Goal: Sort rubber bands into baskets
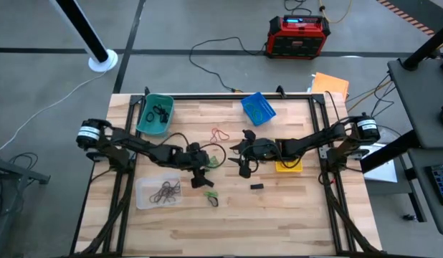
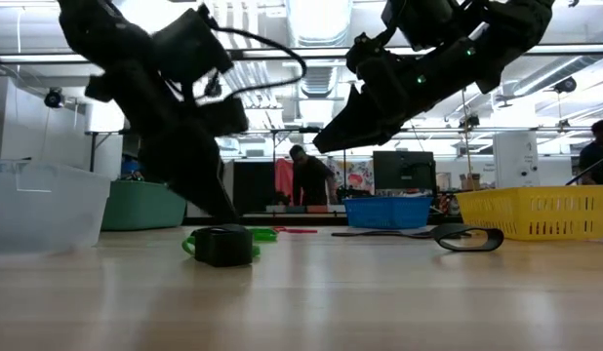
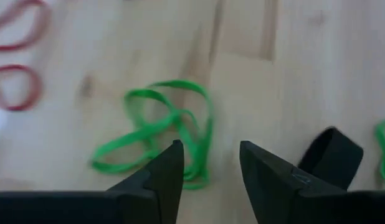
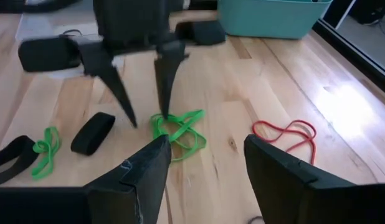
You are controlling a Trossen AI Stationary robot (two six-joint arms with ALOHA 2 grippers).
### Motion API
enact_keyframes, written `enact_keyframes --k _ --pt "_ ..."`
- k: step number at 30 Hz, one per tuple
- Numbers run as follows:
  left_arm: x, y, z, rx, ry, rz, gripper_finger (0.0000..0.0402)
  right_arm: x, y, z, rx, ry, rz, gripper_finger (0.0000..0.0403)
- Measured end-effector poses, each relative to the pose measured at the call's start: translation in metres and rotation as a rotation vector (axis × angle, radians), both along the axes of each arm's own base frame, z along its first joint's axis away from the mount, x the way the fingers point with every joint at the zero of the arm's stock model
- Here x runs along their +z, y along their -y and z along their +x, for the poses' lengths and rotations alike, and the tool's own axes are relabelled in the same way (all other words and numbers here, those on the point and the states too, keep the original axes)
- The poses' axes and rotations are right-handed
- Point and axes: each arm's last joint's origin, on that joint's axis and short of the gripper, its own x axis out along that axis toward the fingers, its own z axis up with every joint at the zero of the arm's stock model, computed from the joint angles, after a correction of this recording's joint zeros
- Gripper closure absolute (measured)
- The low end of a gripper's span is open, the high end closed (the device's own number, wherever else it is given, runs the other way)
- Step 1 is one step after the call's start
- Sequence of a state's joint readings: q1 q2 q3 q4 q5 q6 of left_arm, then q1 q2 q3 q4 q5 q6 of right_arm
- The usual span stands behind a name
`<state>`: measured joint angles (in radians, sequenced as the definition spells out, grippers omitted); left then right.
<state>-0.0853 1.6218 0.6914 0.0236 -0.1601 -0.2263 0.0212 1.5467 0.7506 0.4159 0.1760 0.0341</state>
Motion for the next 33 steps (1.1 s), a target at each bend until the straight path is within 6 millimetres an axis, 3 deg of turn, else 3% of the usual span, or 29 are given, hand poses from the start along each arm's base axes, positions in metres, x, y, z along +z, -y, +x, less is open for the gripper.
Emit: enact_keyframes --k 8,33 --pt "-0.022 0.001 0.008 -0.014 -0.027 0.006 0.0283 -0.001 0.000 -0.001 0.000 -0.016 0.000 0.0204" --pt "-0.009 -0.003 0.009 0.023 0.052 0.036 0.0297 -0.002 0.001 -0.001 0.000 -0.022 -0.008 0.0204"
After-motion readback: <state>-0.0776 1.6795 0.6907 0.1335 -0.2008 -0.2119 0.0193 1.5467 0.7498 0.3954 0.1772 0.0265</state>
